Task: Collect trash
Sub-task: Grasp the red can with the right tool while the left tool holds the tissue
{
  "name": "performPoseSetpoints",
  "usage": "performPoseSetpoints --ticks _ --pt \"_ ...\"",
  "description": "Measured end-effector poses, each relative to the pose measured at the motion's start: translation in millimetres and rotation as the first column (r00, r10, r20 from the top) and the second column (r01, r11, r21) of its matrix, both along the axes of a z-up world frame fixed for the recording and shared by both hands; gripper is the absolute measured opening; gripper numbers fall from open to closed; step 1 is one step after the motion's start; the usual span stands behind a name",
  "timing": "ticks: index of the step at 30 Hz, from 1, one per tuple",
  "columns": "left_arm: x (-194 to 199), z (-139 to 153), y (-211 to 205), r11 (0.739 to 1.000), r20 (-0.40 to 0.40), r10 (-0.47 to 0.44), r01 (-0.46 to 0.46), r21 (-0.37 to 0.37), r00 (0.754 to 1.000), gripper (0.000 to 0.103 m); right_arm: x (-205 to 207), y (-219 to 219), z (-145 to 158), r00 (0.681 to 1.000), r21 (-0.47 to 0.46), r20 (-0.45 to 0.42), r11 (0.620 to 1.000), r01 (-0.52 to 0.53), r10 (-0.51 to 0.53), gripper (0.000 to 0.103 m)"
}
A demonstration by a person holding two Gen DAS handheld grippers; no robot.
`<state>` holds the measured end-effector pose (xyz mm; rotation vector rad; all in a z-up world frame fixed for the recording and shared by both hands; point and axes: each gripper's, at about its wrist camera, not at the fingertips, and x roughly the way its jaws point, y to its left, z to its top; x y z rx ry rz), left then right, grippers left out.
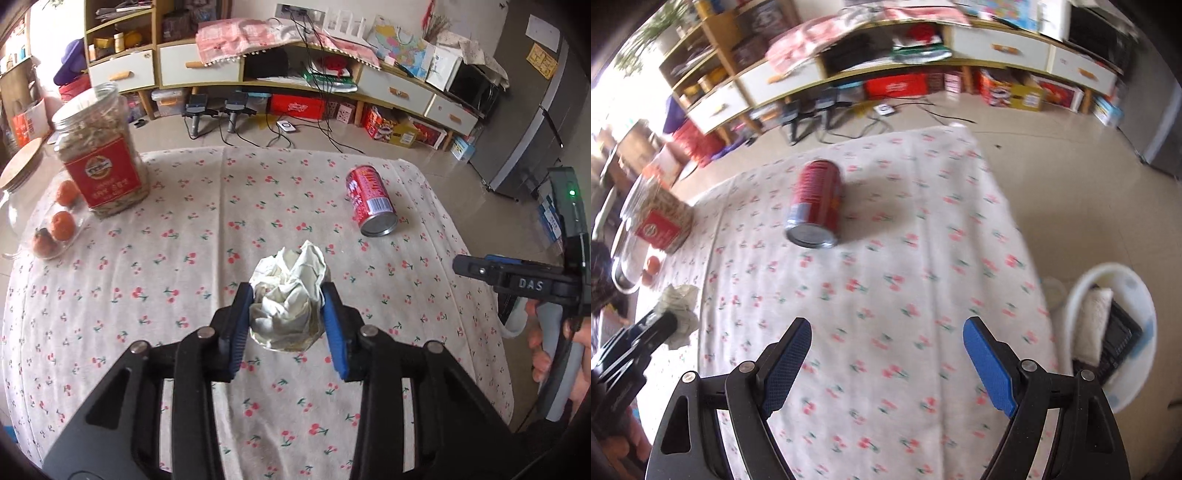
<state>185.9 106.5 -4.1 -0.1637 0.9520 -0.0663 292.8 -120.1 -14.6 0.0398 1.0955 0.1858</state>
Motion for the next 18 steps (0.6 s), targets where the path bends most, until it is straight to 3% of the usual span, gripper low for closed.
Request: performPoseSetpoints --ticks 2,7,15,17,18 --pt "-4 -1 14 0.999 -0.011 0.031 -0.031 -0.011 0.999 0.04 13 20 -4 1.0 0.003 0.002 1.0 -0.025 0.025 0.086" --pt "-9 1 37 0.997 -0.019 0.063 -0.064 -0.042 0.998 0.04 50 52 -23 1.0 0.113 -0.018 0.993 -0.017 0.019 0.086" --pt "-18 11 56 0.994 -0.006 0.083 -0.083 -0.074 0.997 0.04 85 65 -46 0.998 0.096 0.019 0.994 0.06 -0.062 0.085" --pt "-19 10 58 0.993 -0.01 0.082 -0.082 -0.082 0.997 0.04 85 68 -49 0.998 0.098 0.027 0.994 0.057 -0.06 0.079" --pt "-20 10 58 0.993 -0.01 0.081 -0.081 -0.082 0.997 0.04 85 68 -50 0.998 0.103 0.033 0.994 0.049 -0.052 0.07"
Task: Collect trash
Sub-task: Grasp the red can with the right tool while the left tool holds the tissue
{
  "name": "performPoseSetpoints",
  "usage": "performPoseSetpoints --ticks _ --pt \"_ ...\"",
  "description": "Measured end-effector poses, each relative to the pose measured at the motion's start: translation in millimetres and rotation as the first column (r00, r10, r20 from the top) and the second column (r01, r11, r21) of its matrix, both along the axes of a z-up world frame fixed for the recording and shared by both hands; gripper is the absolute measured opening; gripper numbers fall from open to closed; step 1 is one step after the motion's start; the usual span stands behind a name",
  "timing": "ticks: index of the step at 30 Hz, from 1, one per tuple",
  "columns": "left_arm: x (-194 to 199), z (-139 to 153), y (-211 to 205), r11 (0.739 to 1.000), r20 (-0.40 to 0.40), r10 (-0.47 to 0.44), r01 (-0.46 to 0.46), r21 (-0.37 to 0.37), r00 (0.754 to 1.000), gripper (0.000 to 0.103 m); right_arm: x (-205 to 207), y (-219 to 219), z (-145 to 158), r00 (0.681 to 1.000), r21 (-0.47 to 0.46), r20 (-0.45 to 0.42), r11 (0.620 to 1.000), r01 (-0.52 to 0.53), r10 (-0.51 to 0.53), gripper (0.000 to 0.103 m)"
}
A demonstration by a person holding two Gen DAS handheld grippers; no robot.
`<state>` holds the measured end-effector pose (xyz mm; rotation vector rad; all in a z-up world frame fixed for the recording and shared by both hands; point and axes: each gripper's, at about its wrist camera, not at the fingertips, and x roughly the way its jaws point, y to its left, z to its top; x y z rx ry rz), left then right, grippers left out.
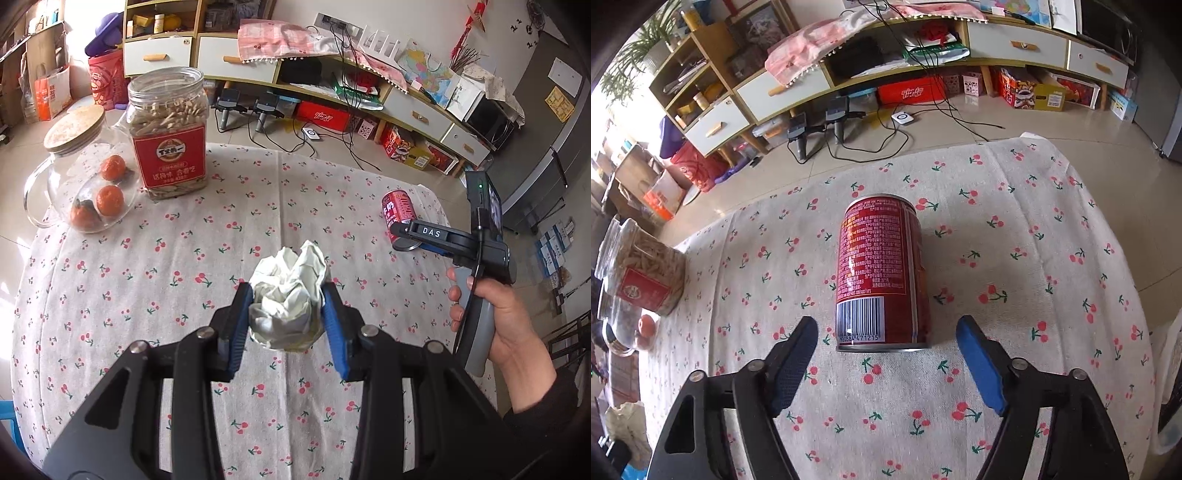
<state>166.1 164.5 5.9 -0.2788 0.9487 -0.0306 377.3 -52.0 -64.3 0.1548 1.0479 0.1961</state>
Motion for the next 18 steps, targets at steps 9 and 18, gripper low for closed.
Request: performPoseSetpoints --ticks 9,18 --pt "-10 8 -6 1.0 0.023 -0.03 0.03 -0.008 0.999 0.04 -40 4 32 0.993 -0.019 0.068 0.995 -0.097 0.098 0.053" --pt "-18 19 -23 0.998 0.067 -0.061 0.06 0.011 0.996 0.04 -109 -23 53 0.984 -0.043 0.057 0.985 -0.169 0.171 0.053"
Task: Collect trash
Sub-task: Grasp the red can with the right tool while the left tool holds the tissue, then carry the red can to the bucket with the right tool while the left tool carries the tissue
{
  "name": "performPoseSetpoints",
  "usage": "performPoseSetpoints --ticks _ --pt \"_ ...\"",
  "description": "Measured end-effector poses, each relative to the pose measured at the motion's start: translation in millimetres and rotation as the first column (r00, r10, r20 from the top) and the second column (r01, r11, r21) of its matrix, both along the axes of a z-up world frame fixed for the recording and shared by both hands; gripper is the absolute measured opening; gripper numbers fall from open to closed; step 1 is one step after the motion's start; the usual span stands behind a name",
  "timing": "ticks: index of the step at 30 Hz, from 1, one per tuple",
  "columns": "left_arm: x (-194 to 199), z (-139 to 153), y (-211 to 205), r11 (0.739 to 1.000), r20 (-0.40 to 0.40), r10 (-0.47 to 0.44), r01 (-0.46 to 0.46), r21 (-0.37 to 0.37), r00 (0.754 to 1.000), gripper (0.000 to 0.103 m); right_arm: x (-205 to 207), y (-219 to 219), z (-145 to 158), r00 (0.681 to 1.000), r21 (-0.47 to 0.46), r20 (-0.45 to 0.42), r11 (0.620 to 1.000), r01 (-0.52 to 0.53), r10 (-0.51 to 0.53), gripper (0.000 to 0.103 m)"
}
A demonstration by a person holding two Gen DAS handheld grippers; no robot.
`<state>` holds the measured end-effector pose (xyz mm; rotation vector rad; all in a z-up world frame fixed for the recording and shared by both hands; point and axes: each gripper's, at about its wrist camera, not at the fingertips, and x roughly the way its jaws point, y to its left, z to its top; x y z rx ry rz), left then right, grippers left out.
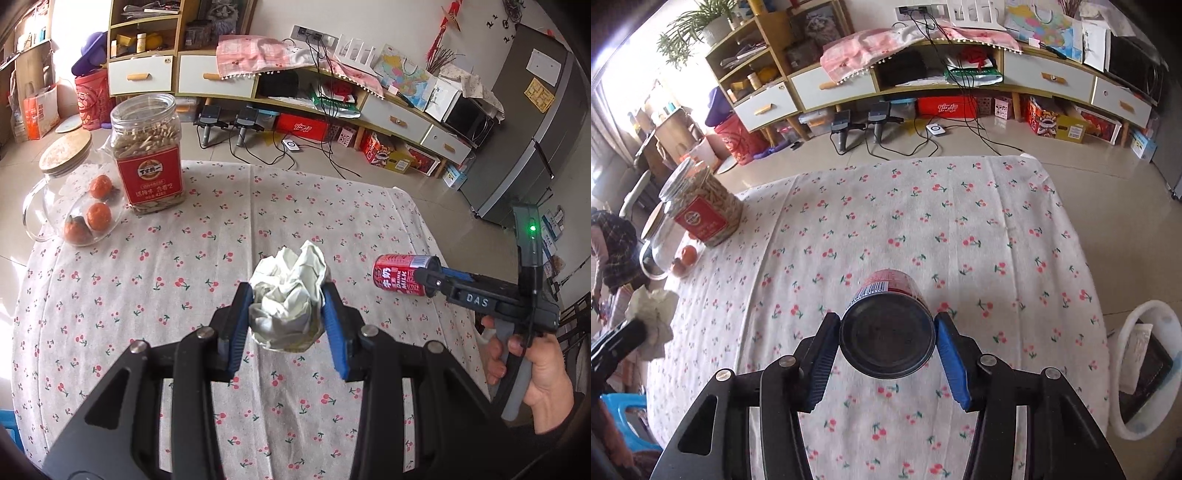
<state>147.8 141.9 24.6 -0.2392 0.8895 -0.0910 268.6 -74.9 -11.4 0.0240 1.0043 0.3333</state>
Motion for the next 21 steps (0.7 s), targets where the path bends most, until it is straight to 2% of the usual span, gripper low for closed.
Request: performPoseSetpoints --ticks 8,21 --pt "-1 0 -22 0.998 0.01 -0.05 0.05 0.043 0.999 0.04 -54 -42 13 1.0 0.002 0.008 1.0 0.011 -0.011 0.053" --pt "0 -9 -91 0.983 0.014 -0.168 0.167 0.081 0.986 0.04 -91 -128 10 0.994 0.039 0.005 0.993 0.113 -0.114 0.053"
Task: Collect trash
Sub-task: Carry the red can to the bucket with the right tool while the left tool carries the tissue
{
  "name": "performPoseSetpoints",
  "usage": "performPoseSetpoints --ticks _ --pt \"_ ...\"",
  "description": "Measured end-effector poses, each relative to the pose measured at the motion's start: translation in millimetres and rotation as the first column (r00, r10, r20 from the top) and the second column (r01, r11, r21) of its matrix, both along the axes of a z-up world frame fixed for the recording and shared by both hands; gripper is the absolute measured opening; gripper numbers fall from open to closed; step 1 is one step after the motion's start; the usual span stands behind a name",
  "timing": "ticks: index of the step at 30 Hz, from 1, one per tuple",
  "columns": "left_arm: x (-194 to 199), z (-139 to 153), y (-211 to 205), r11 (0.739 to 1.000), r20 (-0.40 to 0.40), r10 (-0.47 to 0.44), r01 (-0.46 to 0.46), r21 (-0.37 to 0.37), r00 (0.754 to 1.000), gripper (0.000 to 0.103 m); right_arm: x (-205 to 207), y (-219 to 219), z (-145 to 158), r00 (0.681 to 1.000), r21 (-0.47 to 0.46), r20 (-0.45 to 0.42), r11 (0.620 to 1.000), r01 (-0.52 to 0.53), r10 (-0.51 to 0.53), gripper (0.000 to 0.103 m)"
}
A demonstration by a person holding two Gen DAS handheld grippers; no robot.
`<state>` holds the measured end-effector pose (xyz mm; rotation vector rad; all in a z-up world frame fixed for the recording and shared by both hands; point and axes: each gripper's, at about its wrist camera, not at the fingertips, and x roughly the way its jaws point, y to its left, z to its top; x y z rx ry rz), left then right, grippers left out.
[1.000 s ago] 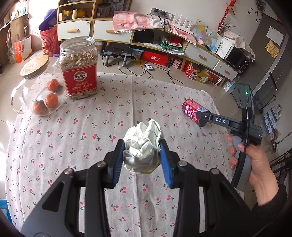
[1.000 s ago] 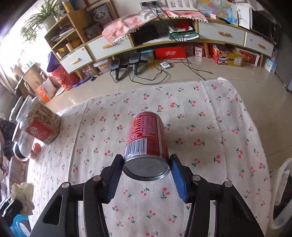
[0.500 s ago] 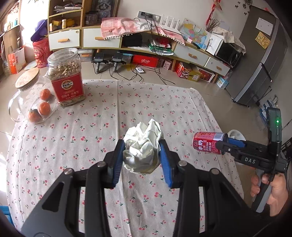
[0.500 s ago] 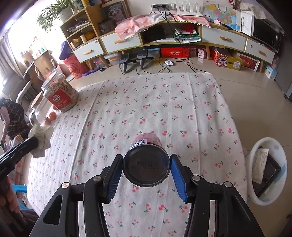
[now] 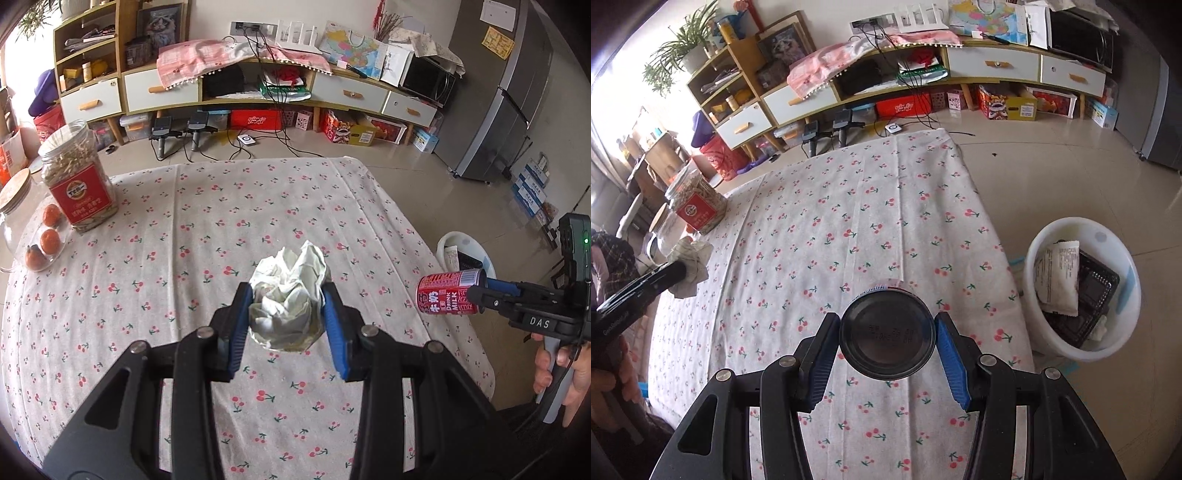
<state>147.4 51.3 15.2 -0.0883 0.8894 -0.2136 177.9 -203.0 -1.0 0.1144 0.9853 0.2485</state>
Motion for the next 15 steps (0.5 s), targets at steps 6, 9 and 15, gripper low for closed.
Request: performPoseSetpoints --ticks 6,9,15 --pt "-1 -6 -31 1.0 0.0 -0.03 0.03 0.009 1.0 0.04 -1 -57 10 0.996 0.007 0.026 0.997 0.08 -0.08 0.053" --pt "0 -10 -52 0.998 -0.004 -0.057 0.057 0.019 0.998 0.04 0 -97 14 0.987 0.001 0.036 0.988 0.155 -0.155 0.053" --pt "11 -19 -101 0.994 -0.026 -0.107 0.107 0.003 0.994 0.04 2 -171 6 0.951 0.007 0.012 0.951 0.309 -0.309 0.053"
